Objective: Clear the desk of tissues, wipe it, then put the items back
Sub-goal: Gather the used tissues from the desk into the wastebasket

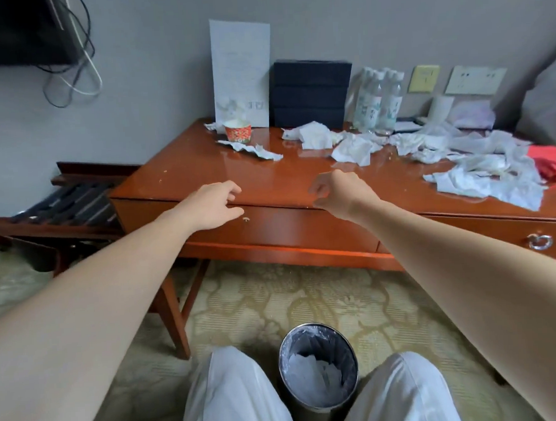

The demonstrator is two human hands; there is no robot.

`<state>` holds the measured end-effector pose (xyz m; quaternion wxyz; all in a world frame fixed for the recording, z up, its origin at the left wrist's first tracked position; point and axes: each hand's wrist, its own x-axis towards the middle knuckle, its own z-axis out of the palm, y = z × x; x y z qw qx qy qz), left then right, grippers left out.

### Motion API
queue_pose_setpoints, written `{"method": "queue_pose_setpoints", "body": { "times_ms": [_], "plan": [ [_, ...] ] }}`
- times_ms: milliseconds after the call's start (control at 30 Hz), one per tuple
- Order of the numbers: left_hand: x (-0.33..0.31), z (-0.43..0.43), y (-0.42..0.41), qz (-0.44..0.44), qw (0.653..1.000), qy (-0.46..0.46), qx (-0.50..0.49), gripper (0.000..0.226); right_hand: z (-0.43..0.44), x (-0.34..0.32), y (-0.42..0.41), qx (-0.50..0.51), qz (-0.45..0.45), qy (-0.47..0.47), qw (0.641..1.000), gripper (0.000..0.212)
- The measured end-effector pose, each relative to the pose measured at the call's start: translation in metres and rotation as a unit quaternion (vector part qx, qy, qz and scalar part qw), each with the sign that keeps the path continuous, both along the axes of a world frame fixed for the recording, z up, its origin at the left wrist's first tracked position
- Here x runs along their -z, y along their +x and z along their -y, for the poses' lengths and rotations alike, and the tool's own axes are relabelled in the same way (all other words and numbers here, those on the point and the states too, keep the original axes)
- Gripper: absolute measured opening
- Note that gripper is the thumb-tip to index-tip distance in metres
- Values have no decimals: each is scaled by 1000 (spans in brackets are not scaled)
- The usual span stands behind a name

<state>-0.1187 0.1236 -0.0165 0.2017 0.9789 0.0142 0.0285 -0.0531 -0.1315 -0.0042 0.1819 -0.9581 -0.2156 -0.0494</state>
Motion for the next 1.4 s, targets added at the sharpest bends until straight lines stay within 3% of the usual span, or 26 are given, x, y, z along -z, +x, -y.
{"method": "queue_pose_setpoints", "body": {
  "times_ms": [267,567,700,867,967,1167,1400],
  "plan": [
    [-32,-70,75,35,997,17,-68,55,-67,-21,84,-34,-11,-7,999,35],
    [-15,-159,220,43,988,-43,-143,54,-144,-7,220,-87,-27,-17,996,60],
    [-7,-182,282,50,988,-42,-143,50,-166,0,264,-146,-31,13,989,57],
    [5,-180,348,65,991,-57,-104,51,-187,21,298,-220,-18,-52,974,47],
    [7,-173,377,61,993,-37,-90,61,-175,27,321,-208,-8,-93,974,41],
    [15,-157,403,27,995,-30,-87,72,-137,32,347,-151,-4,-76,986,43],
    [23,-152,390,35,997,28,-57,18,-138,34,345,-88,23,-95,991,39]
  ]
}}
